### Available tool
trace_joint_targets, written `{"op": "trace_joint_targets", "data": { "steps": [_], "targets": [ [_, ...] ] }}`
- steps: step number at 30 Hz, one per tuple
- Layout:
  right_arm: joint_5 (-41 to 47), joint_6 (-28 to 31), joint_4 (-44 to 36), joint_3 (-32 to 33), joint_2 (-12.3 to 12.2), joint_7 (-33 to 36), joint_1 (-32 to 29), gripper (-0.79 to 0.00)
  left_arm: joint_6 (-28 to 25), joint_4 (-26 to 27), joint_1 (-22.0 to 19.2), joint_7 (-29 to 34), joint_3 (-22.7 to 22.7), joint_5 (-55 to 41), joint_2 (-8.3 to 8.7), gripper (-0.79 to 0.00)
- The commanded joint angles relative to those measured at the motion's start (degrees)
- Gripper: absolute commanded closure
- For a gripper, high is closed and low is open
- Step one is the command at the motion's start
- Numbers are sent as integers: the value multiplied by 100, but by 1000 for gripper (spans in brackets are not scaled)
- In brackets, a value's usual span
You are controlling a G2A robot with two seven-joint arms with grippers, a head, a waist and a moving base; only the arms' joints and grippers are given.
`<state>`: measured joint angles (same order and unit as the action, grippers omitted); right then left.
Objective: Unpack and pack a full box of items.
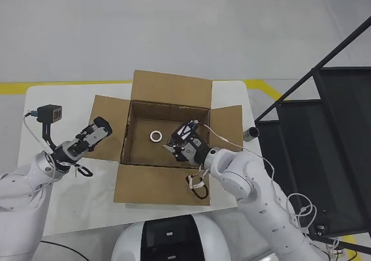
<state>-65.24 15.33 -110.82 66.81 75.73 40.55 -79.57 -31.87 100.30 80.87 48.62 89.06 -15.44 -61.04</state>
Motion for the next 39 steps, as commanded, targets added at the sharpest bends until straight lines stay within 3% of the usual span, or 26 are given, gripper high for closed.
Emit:
{"op": "trace_joint_targets", "data": {
  "steps": [1,12,18,24,29,35,39],
  "targets": [
    [0,0,0,0,0,-1,0,0,0,0,0,0,0,0,0,-785],
    [0,0,0,0,0,-1,0,0,0,0,0,0,0,0,0,-785],
    [193,177,-416,301,-78,76,-325,0,0,0,0,0,0,0,0,-785],
    [600,525,-1369,1212,-237,273,-1215,0,0,0,0,0,0,0,0,-785],
    [1125,732,-1953,2294,-337,-21,-2083,0,0,0,0,0,0,0,0,-785],
    [2072,918,-1887,3559,-382,-745,-2914,0,0,0,0,0,0,0,0,-785],
    [2329,922,-1570,4018,-395,-1042,-3145,0,0,0,0,0,0,0,0,-785]
  ]
}}
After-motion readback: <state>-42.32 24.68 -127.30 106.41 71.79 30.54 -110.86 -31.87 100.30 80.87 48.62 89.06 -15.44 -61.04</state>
